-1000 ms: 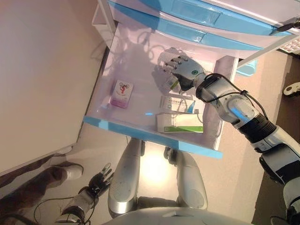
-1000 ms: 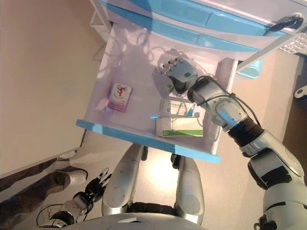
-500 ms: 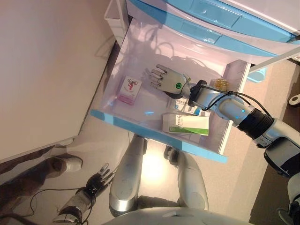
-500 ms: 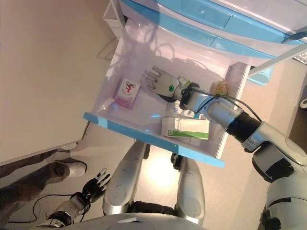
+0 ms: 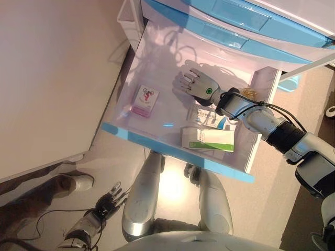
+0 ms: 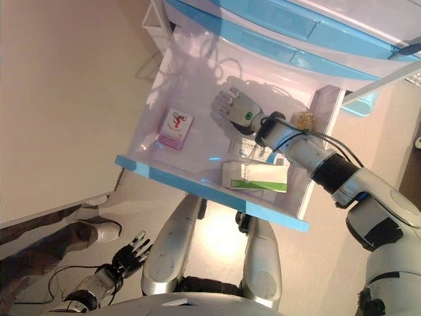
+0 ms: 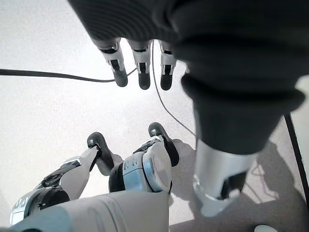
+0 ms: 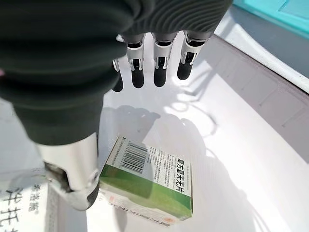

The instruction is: Open the drawer and pick up the medicine

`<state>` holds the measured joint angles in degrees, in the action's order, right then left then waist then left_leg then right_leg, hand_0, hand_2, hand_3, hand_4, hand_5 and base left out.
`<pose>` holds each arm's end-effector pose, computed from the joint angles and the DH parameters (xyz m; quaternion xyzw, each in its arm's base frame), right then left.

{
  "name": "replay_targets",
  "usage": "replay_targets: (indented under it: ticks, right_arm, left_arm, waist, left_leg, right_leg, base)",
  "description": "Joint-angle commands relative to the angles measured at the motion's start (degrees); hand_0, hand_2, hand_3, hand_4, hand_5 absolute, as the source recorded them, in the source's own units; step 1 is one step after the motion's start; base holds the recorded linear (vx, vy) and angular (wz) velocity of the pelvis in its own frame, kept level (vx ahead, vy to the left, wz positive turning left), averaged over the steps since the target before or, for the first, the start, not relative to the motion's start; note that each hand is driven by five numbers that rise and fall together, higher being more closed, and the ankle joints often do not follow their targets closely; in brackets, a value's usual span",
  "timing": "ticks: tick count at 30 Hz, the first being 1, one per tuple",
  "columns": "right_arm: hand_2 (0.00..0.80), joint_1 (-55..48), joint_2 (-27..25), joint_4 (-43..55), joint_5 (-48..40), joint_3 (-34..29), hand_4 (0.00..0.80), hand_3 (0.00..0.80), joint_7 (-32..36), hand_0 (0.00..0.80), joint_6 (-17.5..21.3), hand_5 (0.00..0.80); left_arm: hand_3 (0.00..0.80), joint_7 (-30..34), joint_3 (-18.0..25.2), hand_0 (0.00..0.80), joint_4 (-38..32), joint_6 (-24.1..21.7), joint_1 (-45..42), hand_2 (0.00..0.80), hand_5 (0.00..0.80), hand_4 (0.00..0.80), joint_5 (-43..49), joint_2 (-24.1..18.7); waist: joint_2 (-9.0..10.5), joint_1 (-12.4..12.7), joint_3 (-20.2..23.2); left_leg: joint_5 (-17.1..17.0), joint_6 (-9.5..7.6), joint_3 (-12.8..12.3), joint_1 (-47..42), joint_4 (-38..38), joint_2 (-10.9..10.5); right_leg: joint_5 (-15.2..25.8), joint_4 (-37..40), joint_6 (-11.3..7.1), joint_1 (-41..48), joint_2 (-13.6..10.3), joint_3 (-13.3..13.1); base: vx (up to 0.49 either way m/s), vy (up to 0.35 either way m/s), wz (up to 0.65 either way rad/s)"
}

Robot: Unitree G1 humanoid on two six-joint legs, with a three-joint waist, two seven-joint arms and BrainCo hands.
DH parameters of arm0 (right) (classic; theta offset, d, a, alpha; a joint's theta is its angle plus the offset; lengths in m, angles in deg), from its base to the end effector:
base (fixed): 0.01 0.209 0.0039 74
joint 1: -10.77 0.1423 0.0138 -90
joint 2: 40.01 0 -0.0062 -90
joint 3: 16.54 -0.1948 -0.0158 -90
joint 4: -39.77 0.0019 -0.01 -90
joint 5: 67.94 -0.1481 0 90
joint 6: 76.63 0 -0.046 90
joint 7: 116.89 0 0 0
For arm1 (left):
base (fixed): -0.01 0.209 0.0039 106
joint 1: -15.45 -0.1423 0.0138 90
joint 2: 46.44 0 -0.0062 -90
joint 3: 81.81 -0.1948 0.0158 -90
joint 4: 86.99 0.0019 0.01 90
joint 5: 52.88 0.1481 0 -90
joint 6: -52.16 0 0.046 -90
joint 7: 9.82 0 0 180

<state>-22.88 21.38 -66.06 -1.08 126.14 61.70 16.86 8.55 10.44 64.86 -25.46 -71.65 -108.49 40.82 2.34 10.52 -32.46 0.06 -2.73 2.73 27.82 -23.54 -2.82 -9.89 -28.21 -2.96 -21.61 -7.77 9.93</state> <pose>0.3307 -0.1453 0.1753 -0.8809 -0.2934 0.1338 0.3465 0.1166 0.2622 -0.1115 -0.3883 0.4111 0.1511 0.8108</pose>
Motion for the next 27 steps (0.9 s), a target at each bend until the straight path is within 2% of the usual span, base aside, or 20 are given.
replay_targets:
  ticks: [1,15,27]
  right_arm:
    - [0.000,0.43,-3.33,2.98,-2.14,-0.76,0.000,0.000,-2.42,0.000,-1.14,0.000]
    - [0.000,-2.47,-5.50,5.81,-9.45,-3.40,0.000,0.000,-2.76,0.000,-0.55,0.000]
    - [0.000,-3.84,-5.44,2.99,-10.67,-3.43,0.000,0.000,-3.28,0.000,-0.01,0.000]
  left_arm:
    - [0.000,0.50,-0.36,0.000,-0.64,1.22,-3.90,0.000,0.000,0.000,1.76,-0.01]
    - [0.000,-0.75,-0.42,0.000,-1.36,1.07,-4.13,0.000,0.000,0.000,-0.40,0.03]
    - [0.000,0.49,0.00,0.000,-0.91,1.01,-4.93,0.000,0.000,0.000,-0.08,0.36]
  waist:
    - [-2.17,0.23,2.67]
    - [-2.07,-0.94,2.67]
    - [-3.28,-1.02,2.67]
  left_leg:
    - [7.40,-2.88,-3.53,-6.97,5.50,-0.43]
    - [7.65,-3.02,-4.38,-7.00,5.40,-0.12]
    - [7.21,-3.02,-4.44,-6.40,5.77,-0.33]
  right_leg:
    - [1.81,-7.14,-0.96,-3.58,1.47,-0.27]
    - [2.34,-7.09,-1.23,-3.90,1.55,-0.87]
    - [2.33,-7.56,-1.13,-4.96,1.22,-0.77]
  base:
    - [0.000,0.000,0.00]
    - [-0.006,0.002,-0.02]
    - [-0.012,0.018,-0.01]
